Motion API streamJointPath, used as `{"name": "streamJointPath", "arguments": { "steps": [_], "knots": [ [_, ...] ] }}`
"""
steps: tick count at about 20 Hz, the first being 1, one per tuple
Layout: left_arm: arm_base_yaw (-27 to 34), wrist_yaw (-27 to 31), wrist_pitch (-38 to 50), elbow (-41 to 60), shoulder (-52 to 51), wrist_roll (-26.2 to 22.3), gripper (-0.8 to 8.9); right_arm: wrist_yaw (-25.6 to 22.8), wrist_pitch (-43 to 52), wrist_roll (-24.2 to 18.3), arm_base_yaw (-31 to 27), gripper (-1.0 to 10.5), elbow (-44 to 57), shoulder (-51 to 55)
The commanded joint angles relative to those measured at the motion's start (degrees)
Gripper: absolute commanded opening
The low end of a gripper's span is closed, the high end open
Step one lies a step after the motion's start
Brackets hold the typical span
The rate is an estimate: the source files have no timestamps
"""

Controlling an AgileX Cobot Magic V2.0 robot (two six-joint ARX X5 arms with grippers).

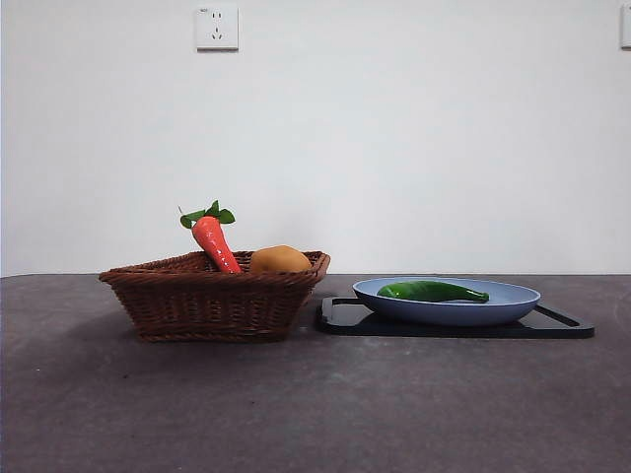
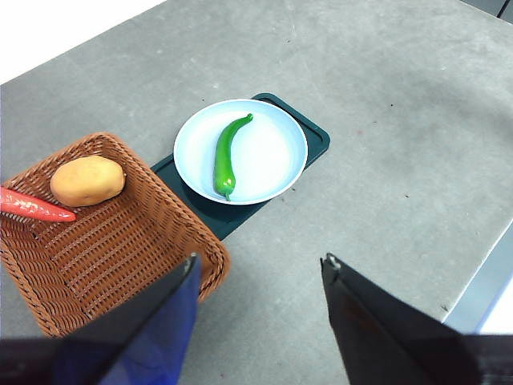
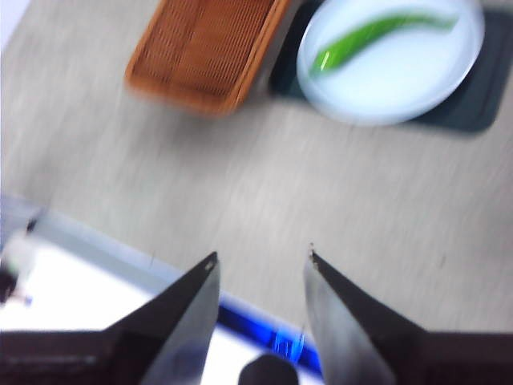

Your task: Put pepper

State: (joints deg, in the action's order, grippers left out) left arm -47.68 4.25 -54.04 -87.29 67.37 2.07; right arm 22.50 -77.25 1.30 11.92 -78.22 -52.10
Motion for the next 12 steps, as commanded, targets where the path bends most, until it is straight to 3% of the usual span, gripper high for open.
{"name": "streamJointPath", "arguments": {
  "steps": [1, 3, 6, 12],
  "knots": [
    [-0.5, -0.2, 0.1, -1.1, 0.5, -0.6, 2.70, -0.1, -0.8, -1.4, 0.9, 1.3, -1.0, -0.1],
    [-0.6, -0.3, -0.5, -1.1, 0.5, -0.6, 2.28, -0.1, -0.9, -2.8, 1.0, 0.8, -1.0, -0.1],
    [-0.6, -0.2, -1.6, -1.1, 0.5, -0.6, -0.03, 0.0, -1.1, -5.3, 1.0, 0.1, -1.0, -0.1],
    [-0.6, -0.1, -1.0, -1.1, 0.5, -0.6, 0.08, -0.1, -0.7, -2.5, 0.9, 0.1, -1.0, -0.1]
  ]
}}
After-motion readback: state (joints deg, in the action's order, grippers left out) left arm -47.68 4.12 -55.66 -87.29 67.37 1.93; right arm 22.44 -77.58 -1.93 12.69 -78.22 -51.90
